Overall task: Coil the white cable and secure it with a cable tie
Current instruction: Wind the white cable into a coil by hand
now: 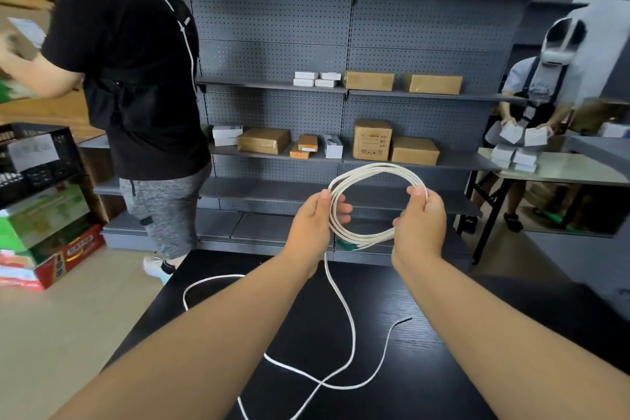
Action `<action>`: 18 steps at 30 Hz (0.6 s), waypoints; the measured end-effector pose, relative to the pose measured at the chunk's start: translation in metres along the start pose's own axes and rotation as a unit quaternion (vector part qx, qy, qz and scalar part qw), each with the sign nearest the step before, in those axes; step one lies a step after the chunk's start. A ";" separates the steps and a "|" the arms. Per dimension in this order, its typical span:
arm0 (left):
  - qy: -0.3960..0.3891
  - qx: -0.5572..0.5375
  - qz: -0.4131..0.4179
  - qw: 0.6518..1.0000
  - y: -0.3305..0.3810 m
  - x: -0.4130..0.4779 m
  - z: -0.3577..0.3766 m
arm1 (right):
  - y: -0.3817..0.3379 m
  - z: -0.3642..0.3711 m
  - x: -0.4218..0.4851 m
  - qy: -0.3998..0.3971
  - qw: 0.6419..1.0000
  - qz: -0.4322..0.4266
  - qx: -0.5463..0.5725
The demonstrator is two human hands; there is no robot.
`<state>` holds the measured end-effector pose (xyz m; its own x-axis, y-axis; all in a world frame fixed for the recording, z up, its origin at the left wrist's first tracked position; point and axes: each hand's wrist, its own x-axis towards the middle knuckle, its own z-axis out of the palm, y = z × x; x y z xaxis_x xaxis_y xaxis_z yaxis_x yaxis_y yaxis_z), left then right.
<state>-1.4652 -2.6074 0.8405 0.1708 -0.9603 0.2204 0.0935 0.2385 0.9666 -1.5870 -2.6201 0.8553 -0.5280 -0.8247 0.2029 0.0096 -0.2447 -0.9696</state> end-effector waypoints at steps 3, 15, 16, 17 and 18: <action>0.004 -0.021 -0.021 1.000 0.002 0.000 0.002 | 0.000 0.002 -0.001 0.016 1.000 0.017 0.007; 0.069 0.033 0.026 0.997 0.006 0.001 0.013 | -0.007 0.006 -0.006 0.007 0.997 0.065 0.042; 0.082 0.040 0.032 0.995 0.006 0.002 0.013 | -0.007 0.007 -0.008 -0.001 0.996 0.072 0.052; 0.094 0.047 0.038 0.994 0.007 0.004 0.012 | -0.008 0.008 -0.010 -0.011 0.994 0.082 0.065; 0.104 0.053 0.042 0.992 0.009 0.006 0.012 | -0.007 0.008 -0.011 -0.024 0.992 0.093 0.079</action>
<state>-1.4748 -2.6129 0.8518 0.3728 -0.8850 0.2790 -0.0315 0.2884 0.9570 -1.5743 -2.6134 0.8614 -0.4641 -0.8852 0.0318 0.2382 -0.1593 -0.9581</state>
